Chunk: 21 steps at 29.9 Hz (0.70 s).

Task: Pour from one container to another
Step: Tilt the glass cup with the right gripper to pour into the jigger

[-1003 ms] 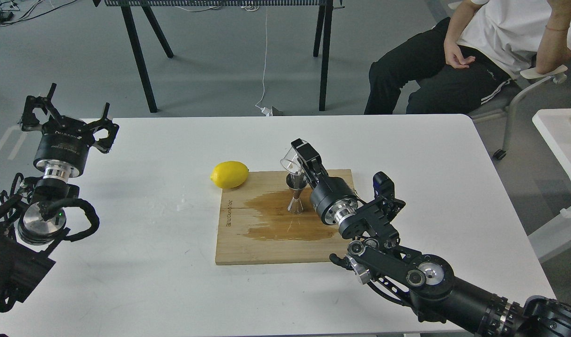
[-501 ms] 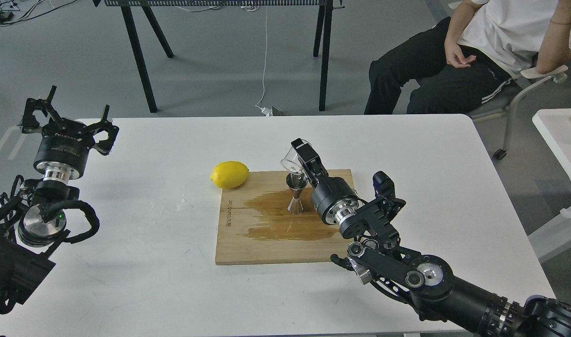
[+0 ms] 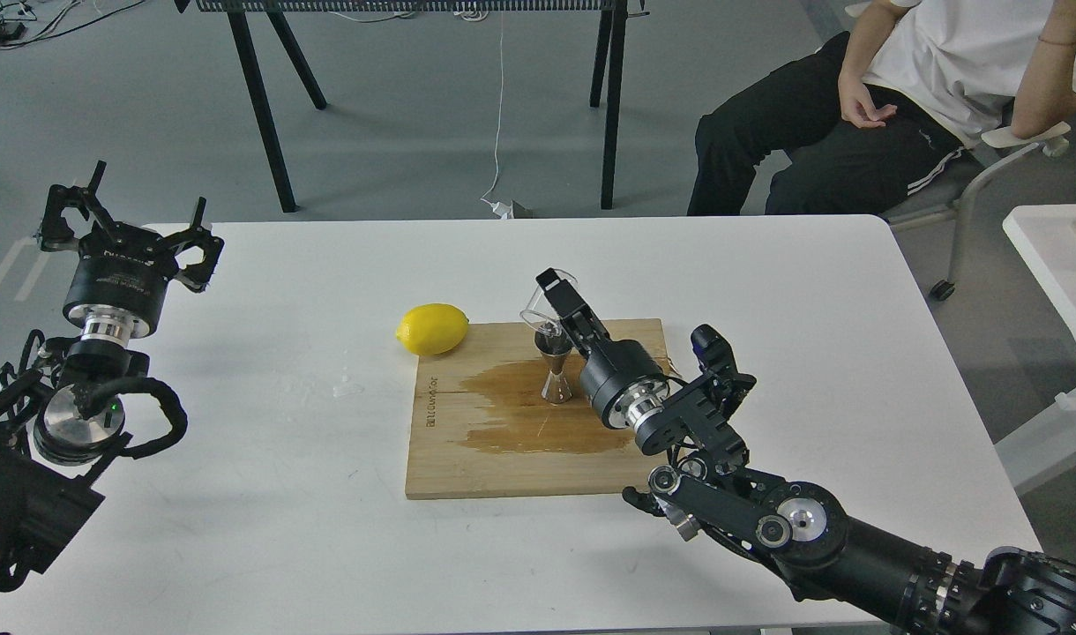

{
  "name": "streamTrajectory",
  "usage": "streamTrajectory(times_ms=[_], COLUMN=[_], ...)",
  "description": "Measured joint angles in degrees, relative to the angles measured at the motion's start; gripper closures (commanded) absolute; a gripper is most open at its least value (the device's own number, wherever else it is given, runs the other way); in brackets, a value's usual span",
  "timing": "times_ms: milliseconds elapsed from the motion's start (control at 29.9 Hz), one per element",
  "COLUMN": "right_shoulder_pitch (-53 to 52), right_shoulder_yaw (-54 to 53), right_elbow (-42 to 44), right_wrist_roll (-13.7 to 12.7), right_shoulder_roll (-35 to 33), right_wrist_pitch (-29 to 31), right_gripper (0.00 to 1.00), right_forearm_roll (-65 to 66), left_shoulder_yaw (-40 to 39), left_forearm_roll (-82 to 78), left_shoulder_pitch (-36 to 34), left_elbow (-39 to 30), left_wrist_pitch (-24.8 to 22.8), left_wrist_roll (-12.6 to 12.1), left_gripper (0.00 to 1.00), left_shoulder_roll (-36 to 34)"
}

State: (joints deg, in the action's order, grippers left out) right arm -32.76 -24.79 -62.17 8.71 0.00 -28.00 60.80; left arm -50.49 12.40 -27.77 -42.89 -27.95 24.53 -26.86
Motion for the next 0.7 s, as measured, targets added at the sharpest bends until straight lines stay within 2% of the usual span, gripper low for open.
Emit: streamTrajectory(times_ms=[401, 702], right_shoulder_pitch=[-0.11, 0.27], right_shoulder_yaw=[0.00, -0.08], right_elbow=[-0.57, -1.87], right_wrist_roll=[0.00, 0.23], right_shoulder_roll=[-0.03, -3.17], right_wrist_pitch=[0.00, 0.00], right_gripper=[0.60, 0.60], right_forearm_roll=[-0.02, -0.48], left_shoulder_yaw=[-0.05, 0.00], left_forearm_roll=[0.00, 0.00], left_shoulder_pitch=[0.07, 0.08], left_elbow=[0.00, 0.00], left_wrist_pitch=[0.00, 0.01], left_wrist_roll=[0.27, 0.35], left_gripper=[0.00, 0.00], left_shoulder_roll=[-0.11, -0.13])
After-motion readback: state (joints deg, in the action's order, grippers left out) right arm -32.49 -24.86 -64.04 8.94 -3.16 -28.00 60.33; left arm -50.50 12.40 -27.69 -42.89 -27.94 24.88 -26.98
